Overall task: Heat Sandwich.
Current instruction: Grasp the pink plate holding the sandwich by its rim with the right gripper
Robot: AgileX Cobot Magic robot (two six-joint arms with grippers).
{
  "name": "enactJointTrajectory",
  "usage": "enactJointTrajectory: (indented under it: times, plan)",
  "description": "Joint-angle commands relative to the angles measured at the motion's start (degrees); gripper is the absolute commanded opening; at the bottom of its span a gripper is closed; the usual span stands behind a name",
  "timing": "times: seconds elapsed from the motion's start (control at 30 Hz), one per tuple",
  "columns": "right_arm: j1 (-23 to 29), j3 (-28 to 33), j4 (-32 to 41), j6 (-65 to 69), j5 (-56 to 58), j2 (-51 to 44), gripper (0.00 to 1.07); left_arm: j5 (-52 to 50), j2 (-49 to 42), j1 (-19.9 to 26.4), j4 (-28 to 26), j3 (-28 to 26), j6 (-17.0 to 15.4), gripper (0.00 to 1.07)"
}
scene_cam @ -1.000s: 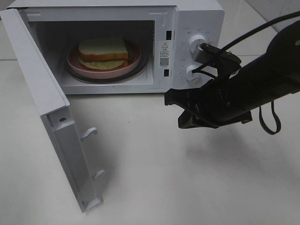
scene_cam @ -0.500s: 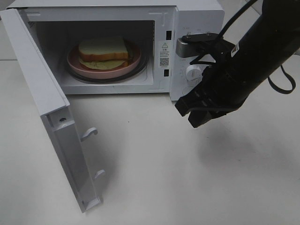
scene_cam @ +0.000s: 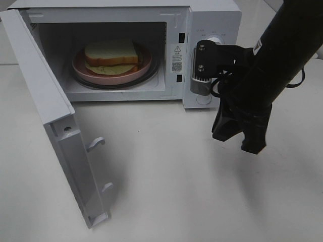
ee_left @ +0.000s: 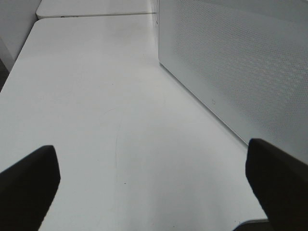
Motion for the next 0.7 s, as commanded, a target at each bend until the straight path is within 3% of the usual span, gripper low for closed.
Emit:
enactJointTrajectory:
  times: [0.03, 0.27, 0.5, 0.6, 0.63, 0.7]
  plan:
    - [-0.2, -0.2, -2.1, -11.2, 0.7, -0.6, 0.09, -0.8, -1.4, 0.1, 0.1, 0.2, -0.3, 1.01]
    - [-0.2, -0.2, -13.7, -16.4, 0.6, -0.6, 0.12, -0.8, -1.4, 0.1, 0.1, 0.2, -0.3, 1.01]
    - [-0.2, -0.2, -16.4, -16.3, -0.7, -0.6, 0.19, -0.8, -1.4, 0.1, 0.1, 0.2, -0.3, 1.01]
    - [-0.2, -0.2, -16.4, -15.9, -1.6, -0.6, 0.34, -0.8, -1.4, 0.1, 0.1, 0.2, -0.3, 1.01]
    - [-0.2, -0.2, -16.4, -15.9, -1.6, -0.6, 0.34, -0.8, -1.4, 0.1, 0.1, 0.2, -0.3, 1.01]
    - [-0.2, -0.2, -16.4, -14.3, -2.9, -0.6, 0.51, -0.8, -1.4, 0.1, 0.1, 0.2, -0.3, 1.01]
